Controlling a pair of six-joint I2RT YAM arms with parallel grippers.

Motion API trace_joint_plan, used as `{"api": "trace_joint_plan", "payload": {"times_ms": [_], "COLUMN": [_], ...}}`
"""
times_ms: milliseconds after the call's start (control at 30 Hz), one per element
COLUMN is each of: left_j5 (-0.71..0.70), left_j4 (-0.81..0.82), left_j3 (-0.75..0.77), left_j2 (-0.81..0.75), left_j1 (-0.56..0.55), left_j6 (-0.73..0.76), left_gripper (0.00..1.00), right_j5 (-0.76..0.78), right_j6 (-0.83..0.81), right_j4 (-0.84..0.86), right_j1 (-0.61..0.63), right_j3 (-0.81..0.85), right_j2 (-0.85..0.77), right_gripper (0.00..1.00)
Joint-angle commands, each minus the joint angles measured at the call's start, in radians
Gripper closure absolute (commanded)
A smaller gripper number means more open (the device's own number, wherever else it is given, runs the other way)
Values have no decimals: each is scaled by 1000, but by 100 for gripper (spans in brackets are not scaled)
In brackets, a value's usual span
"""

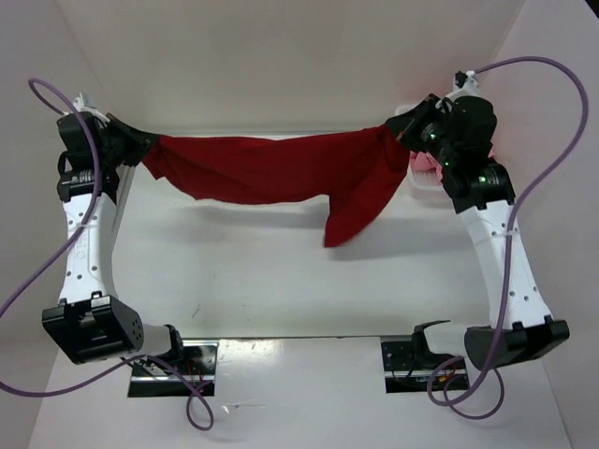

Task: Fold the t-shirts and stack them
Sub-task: Flatten out the tshirt

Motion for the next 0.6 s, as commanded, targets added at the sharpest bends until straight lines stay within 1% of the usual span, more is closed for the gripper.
{"api": "trace_joint_plan", "payload": {"times_ms": [0,100,167,233,267,300,333,367,400,433,467,500,533,567], "left_j5": [26,26,35,35,35,26,12,12,-3,-29,-55,-71,-71,-71], "left_j4": [-24,-4,30,53,53,53,53,53,64,64,48,30,1,-71], "left_j3": [117,101,47,21,21,21,21,42,91,134,180,231,379,462], "left_j2": [-37,-25,-2,38,96,128,163,240,283,332,440,501,565,693], "left_j1": [9,9,9,9,9,9,-1,-18,-30,-46,-73,-83,-83,-95], "left_j6": [4,4,-5,-5,7,7,21,32,32,56,67,76,85,101], "left_gripper": [100,100,100,100,100,100,100,100,100,100,100,100,99,90], "right_j5": [-44,-44,-85,-122,-122,-122,-122,-122,-122,-122,-113,-113,-101,-90], "right_j6": [-13,-13,2,2,2,2,2,2,-7,-7,-7,4,4,13], "right_j4": [-35,-15,46,83,97,124,125,125,137,137,137,105,89,76], "right_j1": [-17,-17,-61,-73,-85,-95,-95,-104,-104,-104,-104,-104,-104,-95], "right_j3": [78,61,-7,-53,-53,-53,-35,-13,43,79,119,169,267,316], "right_j2": [-52,-37,-7,85,128,227,286,343,459,516,571,627,715,748], "right_gripper": [100,100,100,100,100,100,100,100,100,100,100,100,100,99]}}
